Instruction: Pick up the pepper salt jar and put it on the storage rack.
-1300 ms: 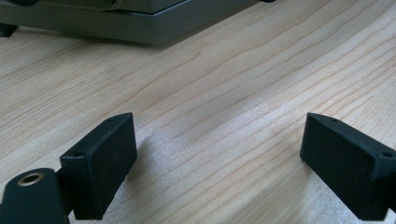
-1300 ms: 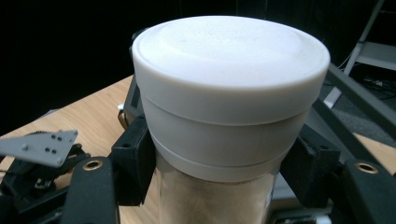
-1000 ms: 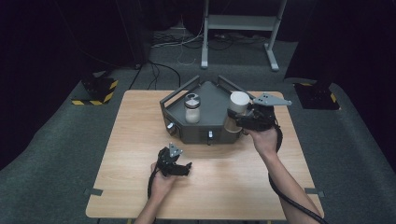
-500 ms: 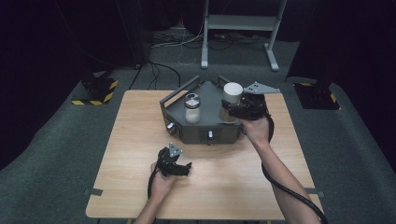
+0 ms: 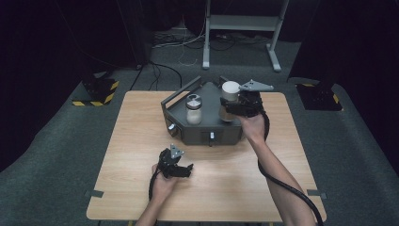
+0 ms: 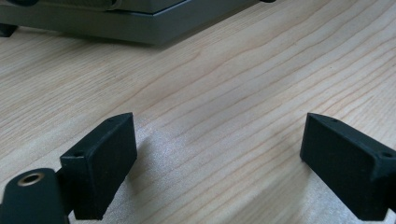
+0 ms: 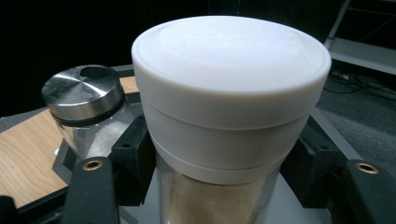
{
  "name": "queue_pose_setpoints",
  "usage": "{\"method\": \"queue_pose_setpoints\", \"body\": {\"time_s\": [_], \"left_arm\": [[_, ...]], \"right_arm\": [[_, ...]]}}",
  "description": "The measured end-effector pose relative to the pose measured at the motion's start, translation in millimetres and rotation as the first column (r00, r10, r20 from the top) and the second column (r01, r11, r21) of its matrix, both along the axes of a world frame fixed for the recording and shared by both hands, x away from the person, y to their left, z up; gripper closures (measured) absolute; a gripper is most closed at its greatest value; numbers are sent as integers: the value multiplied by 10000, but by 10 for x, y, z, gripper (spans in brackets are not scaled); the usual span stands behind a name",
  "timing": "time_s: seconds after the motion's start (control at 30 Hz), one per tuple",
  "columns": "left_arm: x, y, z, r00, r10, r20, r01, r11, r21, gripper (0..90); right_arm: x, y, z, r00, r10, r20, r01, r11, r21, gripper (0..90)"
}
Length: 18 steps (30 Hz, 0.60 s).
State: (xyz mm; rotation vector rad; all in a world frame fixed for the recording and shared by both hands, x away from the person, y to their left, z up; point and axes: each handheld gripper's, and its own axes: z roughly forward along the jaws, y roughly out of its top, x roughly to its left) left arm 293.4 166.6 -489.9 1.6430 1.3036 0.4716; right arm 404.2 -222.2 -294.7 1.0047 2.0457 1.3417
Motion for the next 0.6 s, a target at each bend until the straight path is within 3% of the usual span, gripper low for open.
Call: {"method": "queue_pose_setpoints", "body": {"time_s": [0.6], "left_arm": [[1, 1, 1, 10000, -6, -4, 6, 10000, 10, 107]], "right_arm": [[76, 81, -167, 9999, -1, -134, 0, 10000, -76, 344]]}}
